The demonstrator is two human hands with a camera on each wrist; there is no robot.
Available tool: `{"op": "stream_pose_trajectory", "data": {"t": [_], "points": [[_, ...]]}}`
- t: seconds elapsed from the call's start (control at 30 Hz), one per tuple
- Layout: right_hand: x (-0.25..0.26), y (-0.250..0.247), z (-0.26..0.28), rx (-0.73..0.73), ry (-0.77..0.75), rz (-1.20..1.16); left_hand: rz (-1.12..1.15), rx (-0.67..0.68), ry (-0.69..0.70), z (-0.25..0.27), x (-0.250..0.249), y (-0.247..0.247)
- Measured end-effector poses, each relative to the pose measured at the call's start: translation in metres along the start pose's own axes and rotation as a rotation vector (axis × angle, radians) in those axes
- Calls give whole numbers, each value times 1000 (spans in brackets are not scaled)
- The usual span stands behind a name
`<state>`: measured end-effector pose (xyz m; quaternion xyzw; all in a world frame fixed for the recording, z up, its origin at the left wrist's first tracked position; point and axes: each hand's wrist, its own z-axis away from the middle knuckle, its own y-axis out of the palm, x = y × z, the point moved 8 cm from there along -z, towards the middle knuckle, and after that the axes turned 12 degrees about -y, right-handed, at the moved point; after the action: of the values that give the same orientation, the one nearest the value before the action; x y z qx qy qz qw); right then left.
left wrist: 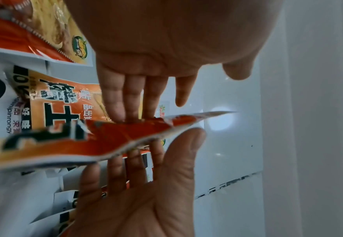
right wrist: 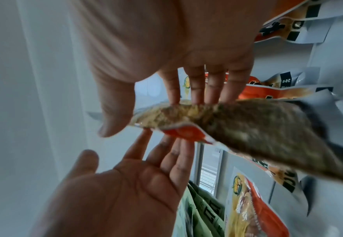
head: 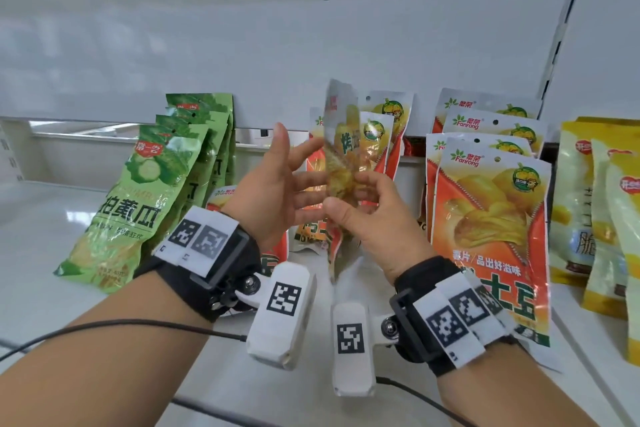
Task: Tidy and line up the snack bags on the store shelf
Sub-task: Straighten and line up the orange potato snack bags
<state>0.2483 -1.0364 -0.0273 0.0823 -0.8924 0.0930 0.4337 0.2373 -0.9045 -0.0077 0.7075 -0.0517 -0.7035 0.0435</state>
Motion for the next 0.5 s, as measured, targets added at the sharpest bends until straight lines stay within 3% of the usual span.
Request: {"op": "stream_pose_trajectory", "data": {"t": [0.1, 0.2, 0.3, 0.5], "points": [[8, -1, -1, -1, -66, -3, 65, -2, 87, 2, -5, -4], [15, -10, -2, -127, -132, 13, 50, -106, 134, 5, -2, -16], [13, -18, -1, -228, -114, 28, -167, -251, 150, 7, 7, -33], [1, -23, -2, -284, -38, -58, -120, -178, 9, 7, 44, -39]]}}
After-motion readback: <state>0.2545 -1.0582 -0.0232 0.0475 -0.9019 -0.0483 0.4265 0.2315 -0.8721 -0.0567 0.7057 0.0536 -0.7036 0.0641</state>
